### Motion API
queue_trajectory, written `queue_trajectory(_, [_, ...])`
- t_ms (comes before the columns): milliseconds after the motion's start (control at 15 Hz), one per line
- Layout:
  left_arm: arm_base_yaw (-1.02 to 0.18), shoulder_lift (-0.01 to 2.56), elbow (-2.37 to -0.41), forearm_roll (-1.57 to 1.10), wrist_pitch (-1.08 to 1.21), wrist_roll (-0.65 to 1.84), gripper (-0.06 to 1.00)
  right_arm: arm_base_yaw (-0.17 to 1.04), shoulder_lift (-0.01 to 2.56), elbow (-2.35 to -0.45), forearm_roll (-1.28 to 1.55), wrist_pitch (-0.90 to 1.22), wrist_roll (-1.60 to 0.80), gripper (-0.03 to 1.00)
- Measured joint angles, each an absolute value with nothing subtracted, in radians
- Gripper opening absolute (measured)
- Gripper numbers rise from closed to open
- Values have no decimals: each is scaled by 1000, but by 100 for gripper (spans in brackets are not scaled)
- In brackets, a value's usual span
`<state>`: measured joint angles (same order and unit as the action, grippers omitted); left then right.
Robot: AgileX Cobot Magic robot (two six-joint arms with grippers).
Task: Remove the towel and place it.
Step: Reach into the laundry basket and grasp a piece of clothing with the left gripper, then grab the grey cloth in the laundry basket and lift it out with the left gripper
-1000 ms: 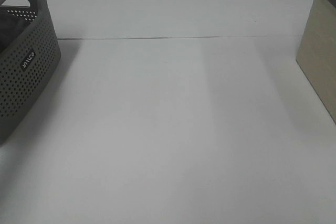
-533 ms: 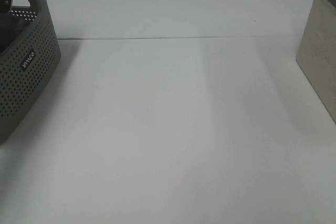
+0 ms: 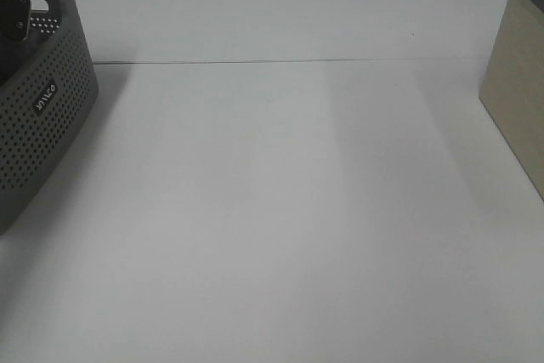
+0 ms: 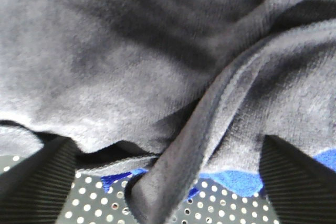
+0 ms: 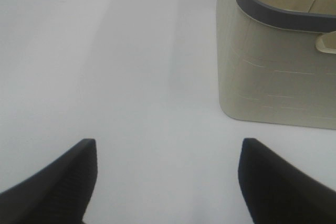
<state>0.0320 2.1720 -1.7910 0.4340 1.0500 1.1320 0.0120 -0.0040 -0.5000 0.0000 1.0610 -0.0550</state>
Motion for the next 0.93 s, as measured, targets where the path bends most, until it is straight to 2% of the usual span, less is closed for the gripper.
queue_trajectory(133, [52,2173,-1791,432,1057,1129,76,12,-4,-500,0,1061,-55,73])
queue_trajectory(333, [61,2173,-1791,425,1073,1128,55,12,-4,-500,0,1061,-55,73])
queue_trajectory(400, [61,2173,-1791,418,1072,1126,46,12,-4,-500,0,1061,-55,73])
queue_trajectory(467, [61,2173,-1791,418,1072,1107,42,12,-4,-500,0,1061,-55,73])
queue_trajectory(933, [61,2173,-1791,418,1048,991,38,12,-4,-500,0,1061,-55,73])
